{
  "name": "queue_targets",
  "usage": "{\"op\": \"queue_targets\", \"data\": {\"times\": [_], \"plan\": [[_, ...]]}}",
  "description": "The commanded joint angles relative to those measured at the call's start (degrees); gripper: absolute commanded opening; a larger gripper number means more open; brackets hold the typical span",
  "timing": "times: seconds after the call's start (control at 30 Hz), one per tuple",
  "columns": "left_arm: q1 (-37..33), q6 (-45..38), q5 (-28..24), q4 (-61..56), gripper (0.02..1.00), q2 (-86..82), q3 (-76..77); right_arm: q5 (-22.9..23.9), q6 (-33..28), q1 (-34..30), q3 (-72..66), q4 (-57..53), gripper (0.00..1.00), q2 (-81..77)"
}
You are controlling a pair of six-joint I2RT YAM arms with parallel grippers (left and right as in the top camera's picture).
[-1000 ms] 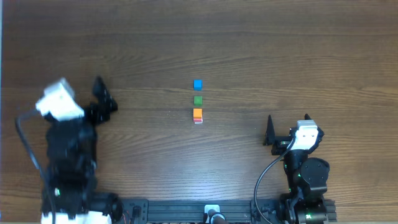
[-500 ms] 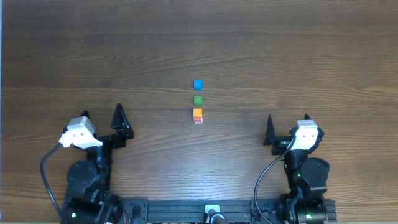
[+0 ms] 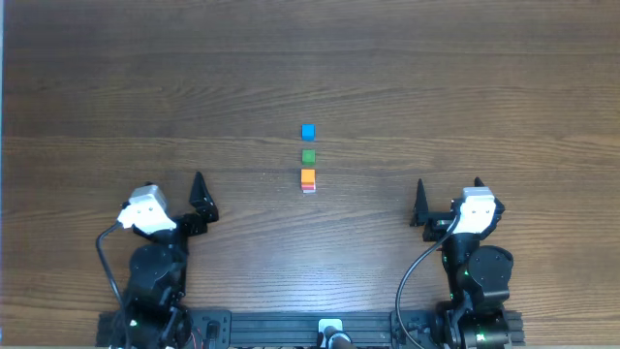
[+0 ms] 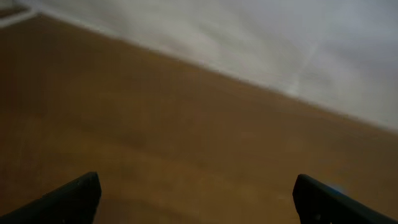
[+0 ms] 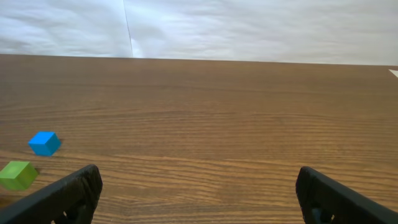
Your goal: Stack Cubes
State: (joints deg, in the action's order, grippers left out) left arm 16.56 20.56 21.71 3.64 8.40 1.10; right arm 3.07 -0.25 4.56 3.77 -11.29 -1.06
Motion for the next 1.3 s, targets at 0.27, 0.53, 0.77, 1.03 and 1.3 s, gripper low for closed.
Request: {"op": "queue_targets", "data": {"times": [0.27,0.53,0.77,1.03,1.3], "plan": [[0.7,-0.4,0.8,0.0,0.998,0.0,-0.2,-0.4,-0.2,0.3,-0.3,-0.1,0.993,0.3],[-10.5,-0.5,-2.6,0.0,1.000,-2.3,-0.3,-0.4,-0.2,0.4,-0.3,-0.1,0.993,0.3],[-12.7,-0.9,-3.1,0.0,1.000,-8.2,-0.3,-0.4,-0.2,0.3,-0.3,-0.1,0.993,0.3],[-12.7,-7.0,-12.7,0.0,1.000,-8.2,-0.6,-0.4,-0.2,0.3,-0.3,-0.1,0.993,0.3],[-16.7,-9.7,-17.4,0.1,1.000,-8.2,-0.7,-0.4,-0.2,0.4,-0.3,-0.1,0.991,0.3]]}}
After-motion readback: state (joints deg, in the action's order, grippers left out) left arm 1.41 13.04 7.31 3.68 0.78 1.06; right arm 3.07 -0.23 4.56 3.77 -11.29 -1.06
